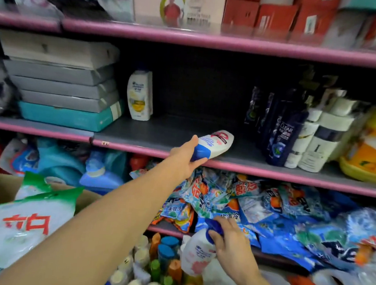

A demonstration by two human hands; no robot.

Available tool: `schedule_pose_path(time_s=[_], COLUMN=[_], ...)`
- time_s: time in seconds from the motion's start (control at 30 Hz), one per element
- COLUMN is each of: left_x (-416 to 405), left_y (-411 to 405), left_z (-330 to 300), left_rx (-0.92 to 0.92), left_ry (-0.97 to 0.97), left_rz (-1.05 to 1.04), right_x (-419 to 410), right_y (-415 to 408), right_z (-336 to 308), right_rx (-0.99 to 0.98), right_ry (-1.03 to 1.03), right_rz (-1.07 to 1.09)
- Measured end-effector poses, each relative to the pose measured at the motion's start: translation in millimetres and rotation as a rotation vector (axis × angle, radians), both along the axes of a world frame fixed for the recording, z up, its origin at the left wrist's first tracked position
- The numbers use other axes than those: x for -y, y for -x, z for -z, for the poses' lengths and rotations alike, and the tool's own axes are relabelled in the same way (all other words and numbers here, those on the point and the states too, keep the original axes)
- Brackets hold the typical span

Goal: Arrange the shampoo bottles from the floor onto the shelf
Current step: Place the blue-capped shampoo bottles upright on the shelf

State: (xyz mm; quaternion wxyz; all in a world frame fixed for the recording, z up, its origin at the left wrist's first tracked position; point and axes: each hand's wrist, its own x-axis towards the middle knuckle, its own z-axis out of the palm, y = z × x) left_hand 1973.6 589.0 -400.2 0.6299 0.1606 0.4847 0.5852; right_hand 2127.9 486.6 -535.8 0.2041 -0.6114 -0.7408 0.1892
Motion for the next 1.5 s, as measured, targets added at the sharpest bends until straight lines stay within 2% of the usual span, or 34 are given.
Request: schedule_pose_path(time_s=[0.13,0.2,0.27,0.33,0.4,0.43,0.53,0.67,0.73,0.9,1.17,1.23,1.37,1.5], left_x=[3,16,34,56,75,83,105,119,120,127,128,130,135,129], left_y=[5,16,31,50,70,79,99,117,128,149,155,156,169,179], left_z=[10,15,26,42,64,76,108,134,142,150,125,114,97,87], left_rx=[-0.052,-0.278,-0.633,-0.912,-1.086,-1.108,-0.984,-0.818,-0.709,-0.624,-0.472,-0.432,-0.455,-0.642], left_ry=[-0.02,0.006,0.0,-0.04,-0.089,-0.111,-0.207,-0.357,-0.329,-0.289,-0.294,-0.306,-0.368,-0.383], left_rz=[0.18,0.345,0.542,0.726,0.879,0.927,0.935,0.698,0.552,0.462,0.454,0.412,0.355,0.229], right_x=[0,1,3,4,2,1,-5,-14,-17,-26,-36,-32,-20,-38], right_y=[-2,-2,-1,1,6,11,34,68,85,116,153,160,173,189], right_z=[0,-1,-4,-11,-24,-34,-73,-126,-145,-158,-173,-168,-135,-137], right_rx=[-0.011,-0.026,-0.033,-0.053,-0.083,-0.098,-0.174,-0.397,-0.463,-0.409,-0.564,-0.631,-0.732,-0.729], right_ry=[-0.023,-0.041,-0.057,-0.071,-0.115,-0.145,-0.219,-0.212,-0.136,-0.023,-0.015,0.088,0.357,0.364], right_rz=[-0.013,-0.02,-0.031,-0.053,-0.083,-0.102,-0.172,-0.208,-0.278,-0.438,-0.381,-0.393,-0.291,-0.321])
